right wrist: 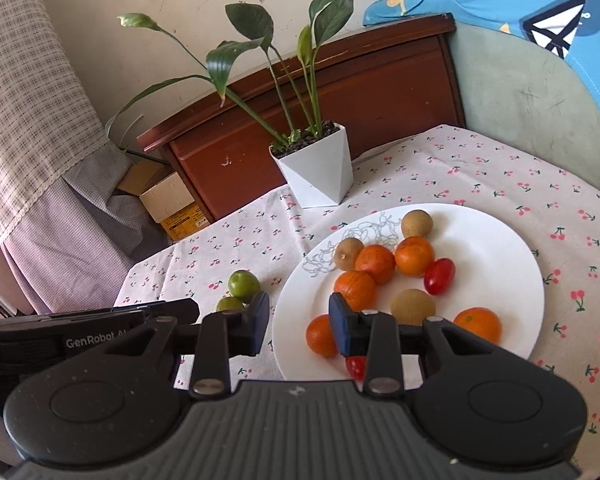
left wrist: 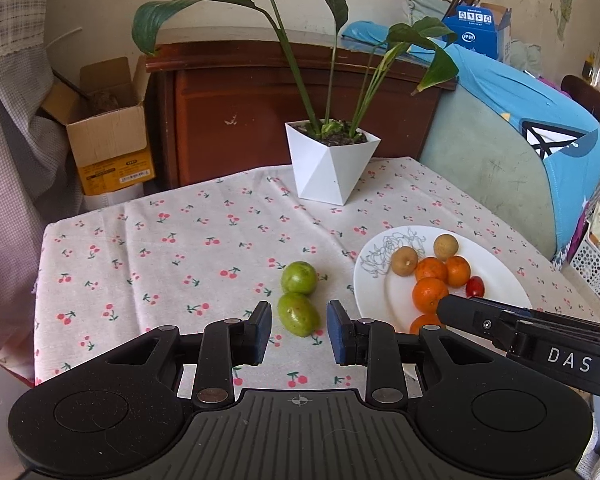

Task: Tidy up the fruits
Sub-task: 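Move both open tools back toward the two green limes, then grasp a green lime with the left tool while the right tool grasps the other lime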

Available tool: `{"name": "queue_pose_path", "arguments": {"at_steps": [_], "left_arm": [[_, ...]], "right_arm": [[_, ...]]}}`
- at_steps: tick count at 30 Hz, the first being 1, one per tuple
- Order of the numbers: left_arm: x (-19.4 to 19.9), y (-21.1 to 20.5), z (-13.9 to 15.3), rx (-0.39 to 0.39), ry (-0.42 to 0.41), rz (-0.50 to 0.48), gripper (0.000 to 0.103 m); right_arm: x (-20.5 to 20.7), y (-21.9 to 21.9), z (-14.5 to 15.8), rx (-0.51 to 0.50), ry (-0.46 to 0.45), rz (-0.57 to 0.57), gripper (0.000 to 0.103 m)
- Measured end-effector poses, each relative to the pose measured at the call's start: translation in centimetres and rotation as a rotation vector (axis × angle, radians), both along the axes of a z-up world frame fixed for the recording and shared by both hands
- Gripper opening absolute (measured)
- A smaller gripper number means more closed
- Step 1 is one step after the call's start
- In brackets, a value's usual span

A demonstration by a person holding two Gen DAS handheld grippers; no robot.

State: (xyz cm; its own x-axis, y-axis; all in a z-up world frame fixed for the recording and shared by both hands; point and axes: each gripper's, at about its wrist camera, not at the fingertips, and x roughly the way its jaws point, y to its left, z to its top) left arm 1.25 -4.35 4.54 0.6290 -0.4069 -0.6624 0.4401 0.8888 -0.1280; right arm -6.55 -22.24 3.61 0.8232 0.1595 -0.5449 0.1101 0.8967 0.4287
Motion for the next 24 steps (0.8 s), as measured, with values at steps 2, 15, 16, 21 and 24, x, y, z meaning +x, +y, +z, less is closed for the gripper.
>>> {"name": "queue_pose_path", "arguments": {"at_steps": [2, 15, 16, 21, 24], "left_arm": [[0.3, 0.5, 0.2, 0.001, 0.004, 0.012, 0.037], [3.5, 2.0, 1.0, 0.01, 0.007, 0.023, 0.038], [3.8, 2.1, 0.9, 0.002, 0.017, 0.029, 0.038], [5.3, 2.3, 0.5, -0.036, 0.068, 0.039, 0.038], [6.0, 2.0, 0.4, -0.054, 0.082, 0.037, 0.038]], "right_arm": [[0.2, 0.4, 0.0, 0.0, 0.0, 0.011, 0.035], [2.8, 4.4, -0.6, -0.028, -0.002, 0.115, 0.04], [3.1, 4.7, -0.8, -0.036, 0.0, 0.126, 0.04], [4.6, 6.6, -2.0, -0.08, 0.021, 0.178, 0.042], [5.2, 7.3, -2.5, -0.108, 0.021, 0.187, 0.042]]}}
